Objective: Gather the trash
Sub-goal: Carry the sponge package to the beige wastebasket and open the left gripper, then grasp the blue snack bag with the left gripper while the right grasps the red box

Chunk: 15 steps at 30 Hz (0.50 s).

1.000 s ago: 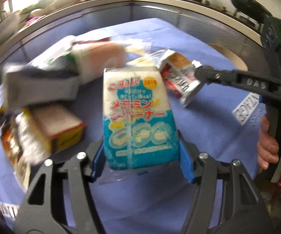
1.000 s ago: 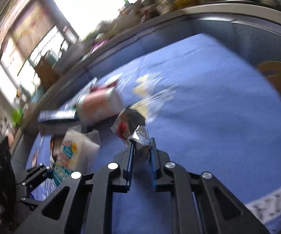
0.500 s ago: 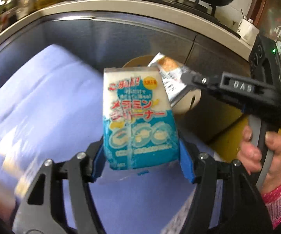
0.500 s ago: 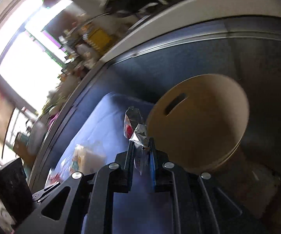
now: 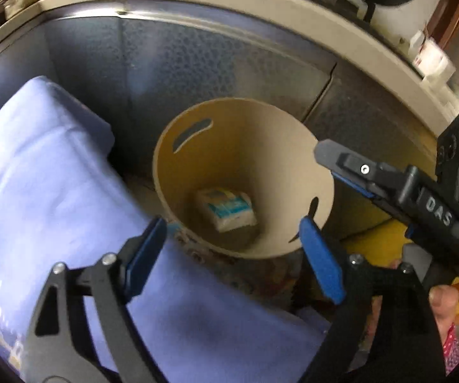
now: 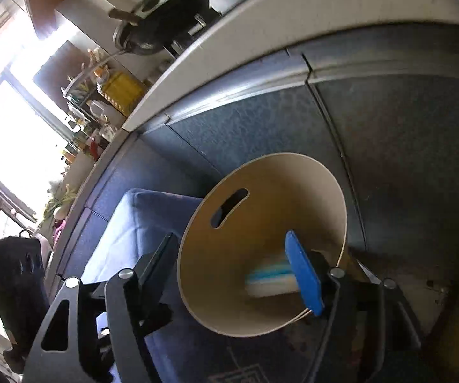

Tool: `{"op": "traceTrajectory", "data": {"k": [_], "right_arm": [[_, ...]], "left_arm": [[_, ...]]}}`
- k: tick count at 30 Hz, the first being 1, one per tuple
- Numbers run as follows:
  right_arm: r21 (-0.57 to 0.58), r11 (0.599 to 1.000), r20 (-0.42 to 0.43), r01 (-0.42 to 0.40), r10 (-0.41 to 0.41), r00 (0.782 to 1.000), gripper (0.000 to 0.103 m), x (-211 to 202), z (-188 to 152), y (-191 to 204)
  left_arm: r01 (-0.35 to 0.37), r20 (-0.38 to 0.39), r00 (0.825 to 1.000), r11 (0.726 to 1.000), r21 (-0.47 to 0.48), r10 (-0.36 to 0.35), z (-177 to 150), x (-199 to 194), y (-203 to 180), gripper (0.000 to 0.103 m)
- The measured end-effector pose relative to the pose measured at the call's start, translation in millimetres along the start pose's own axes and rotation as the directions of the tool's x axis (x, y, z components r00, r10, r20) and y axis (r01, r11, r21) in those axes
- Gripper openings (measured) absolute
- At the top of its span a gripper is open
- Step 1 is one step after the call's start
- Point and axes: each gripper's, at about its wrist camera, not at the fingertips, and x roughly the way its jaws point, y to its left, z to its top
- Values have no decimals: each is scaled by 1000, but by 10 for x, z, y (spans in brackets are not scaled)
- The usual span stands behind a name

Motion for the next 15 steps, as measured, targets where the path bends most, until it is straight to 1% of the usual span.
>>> {"op": "traceTrajectory", "data": {"k": [2, 4, 6, 7, 8, 9, 10, 11, 12, 15], "right_arm": [[-11, 1000, 11, -24, 24, 1000, 68, -114, -46, 79], [-39, 997, 11, -66, 66, 998, 68, -212, -145, 251], [-78, 990, -8, -114, 113, 994, 68, -244, -264, 480], [-104, 984, -25, -143, 142, 990, 68, -252, -354, 633], [-123, 979, -38, -163, 160, 986, 68, -250, -419, 731], [-152, 970, -64, -191, 183, 981, 68, -250, -540, 877], [-178, 960, -94, -217, 203, 975, 68, -240, -667, 1021], [-195, 952, -114, -235, 216, 970, 68, -259, -765, 1098], [-218, 942, -140, -254, 227, 964, 66, -238, -893, 1231], [-279, 909, -234, -310, 249, 940, 62, -177, -1317, 1614]], "left_arm": [[16, 52, 999, 1000, -26, -14, -145, -275, 77, 82], [8, 94, 996, 999, -43, -4, -397, -552, 145, 82], [2, 116, 993, 999, -53, 4, -697, -807, 216, 82], [-7, 125, 992, 998, -59, 14, -941, -980, 270, 82], [-20, 128, 991, 998, -62, 28, -1082, -1058, 303, 82], [-38, 136, 990, 997, -68, 47, -1332, -1209, 360, 82], [-48, 140, 988, 996, -76, 58, -1505, -1315, 377, 82], [-66, 142, 987, 994, -89, 78, -1739, -1442, 436, 82], [-91, 142, 984, 990, -104, 106, -1973, -1567, 494, 82], [-148, 137, 976, 977, -153, 169, -2504, -1869, 646, 82]]}}
